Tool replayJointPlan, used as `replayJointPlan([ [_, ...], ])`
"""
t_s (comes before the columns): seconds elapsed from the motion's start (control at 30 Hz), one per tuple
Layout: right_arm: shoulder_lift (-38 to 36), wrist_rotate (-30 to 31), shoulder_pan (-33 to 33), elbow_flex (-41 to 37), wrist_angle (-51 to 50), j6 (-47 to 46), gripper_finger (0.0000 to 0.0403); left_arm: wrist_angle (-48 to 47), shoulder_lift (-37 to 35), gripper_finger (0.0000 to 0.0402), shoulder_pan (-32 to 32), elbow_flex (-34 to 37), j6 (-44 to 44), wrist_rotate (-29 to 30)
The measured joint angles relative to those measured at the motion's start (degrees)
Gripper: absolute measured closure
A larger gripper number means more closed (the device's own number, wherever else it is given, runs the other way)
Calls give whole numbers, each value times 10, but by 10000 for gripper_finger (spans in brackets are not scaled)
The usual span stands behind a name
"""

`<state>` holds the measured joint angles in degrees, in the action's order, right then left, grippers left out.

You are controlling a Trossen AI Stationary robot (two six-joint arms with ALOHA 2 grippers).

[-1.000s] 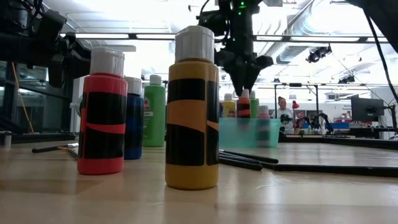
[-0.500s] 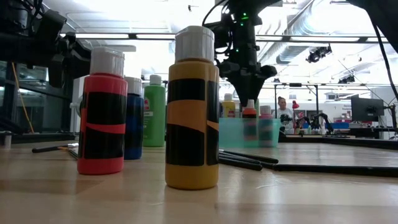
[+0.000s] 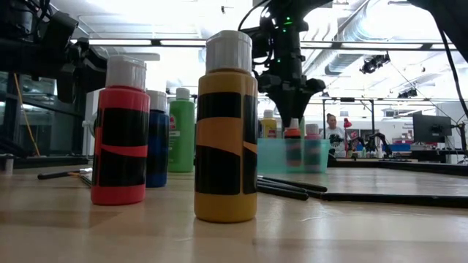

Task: Pick & Place Paint Supplies
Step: Put the orange small paint bottle into the green bin

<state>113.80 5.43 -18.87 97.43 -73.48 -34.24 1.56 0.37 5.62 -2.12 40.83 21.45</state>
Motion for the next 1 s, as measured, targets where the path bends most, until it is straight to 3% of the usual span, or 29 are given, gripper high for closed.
replayJointPlan([
  [1.0,0,-4,-7,0,6,0,278,0,0,229,0,0,0,0],
])
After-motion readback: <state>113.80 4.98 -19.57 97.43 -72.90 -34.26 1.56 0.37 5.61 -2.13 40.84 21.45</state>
